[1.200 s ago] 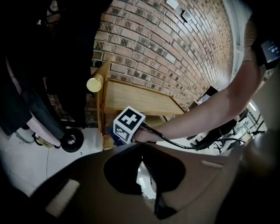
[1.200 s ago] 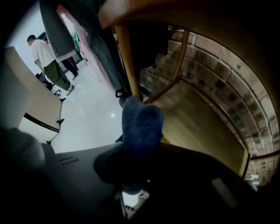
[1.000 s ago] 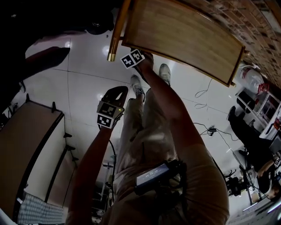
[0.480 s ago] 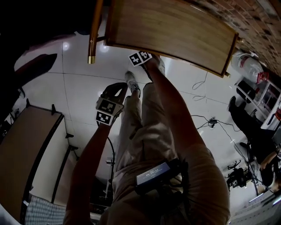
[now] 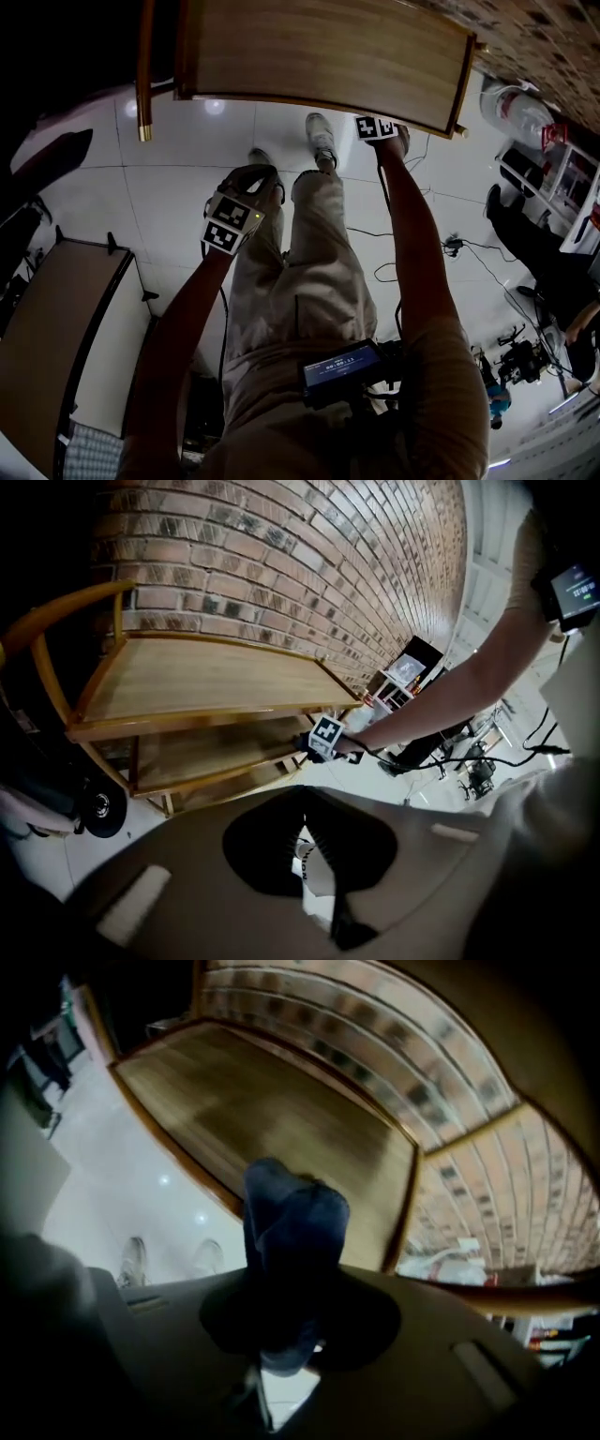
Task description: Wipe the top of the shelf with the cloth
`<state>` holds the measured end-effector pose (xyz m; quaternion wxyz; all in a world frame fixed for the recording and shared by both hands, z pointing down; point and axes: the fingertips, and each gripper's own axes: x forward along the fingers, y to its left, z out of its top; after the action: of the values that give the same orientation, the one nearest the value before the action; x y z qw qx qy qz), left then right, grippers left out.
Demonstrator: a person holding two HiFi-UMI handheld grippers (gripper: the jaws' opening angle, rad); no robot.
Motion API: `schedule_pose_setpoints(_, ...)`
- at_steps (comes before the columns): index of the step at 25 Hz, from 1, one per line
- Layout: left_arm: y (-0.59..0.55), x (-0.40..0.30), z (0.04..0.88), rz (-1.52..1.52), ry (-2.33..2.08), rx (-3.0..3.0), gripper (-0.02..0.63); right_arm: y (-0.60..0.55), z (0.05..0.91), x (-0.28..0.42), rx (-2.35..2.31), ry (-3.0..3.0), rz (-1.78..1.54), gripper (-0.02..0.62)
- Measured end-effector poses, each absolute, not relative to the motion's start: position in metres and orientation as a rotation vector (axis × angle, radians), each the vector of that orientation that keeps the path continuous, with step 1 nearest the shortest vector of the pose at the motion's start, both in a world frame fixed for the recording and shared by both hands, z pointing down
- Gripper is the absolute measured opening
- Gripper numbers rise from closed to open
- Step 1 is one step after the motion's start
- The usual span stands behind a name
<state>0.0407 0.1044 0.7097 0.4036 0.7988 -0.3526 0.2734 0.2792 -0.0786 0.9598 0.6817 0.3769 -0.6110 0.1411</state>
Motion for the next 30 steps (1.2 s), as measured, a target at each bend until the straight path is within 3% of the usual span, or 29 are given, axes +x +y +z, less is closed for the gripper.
schedule_pose_setpoints(13, 0.109, 0.069, 0.727, 0.741, -0.791, 2.072, 0.0, -0.074, 0.958, 0.337, 0.916, -1.339, 0.366, 0.101)
schedule_pose_setpoints(22, 0.146, 0.029, 0.724, 0.697, -0.915, 2.069, 0.0, -0.003, 0.946, 0.249, 0.684, -1.488, 0.262, 0.101)
schedule_pose_setpoints(30, 0.152, -0.038, 0.835, 0.549, -1.213, 1.839, 0.0, 0.027, 1.004, 0.112, 0.438, -1.67, 0.221, 0.101)
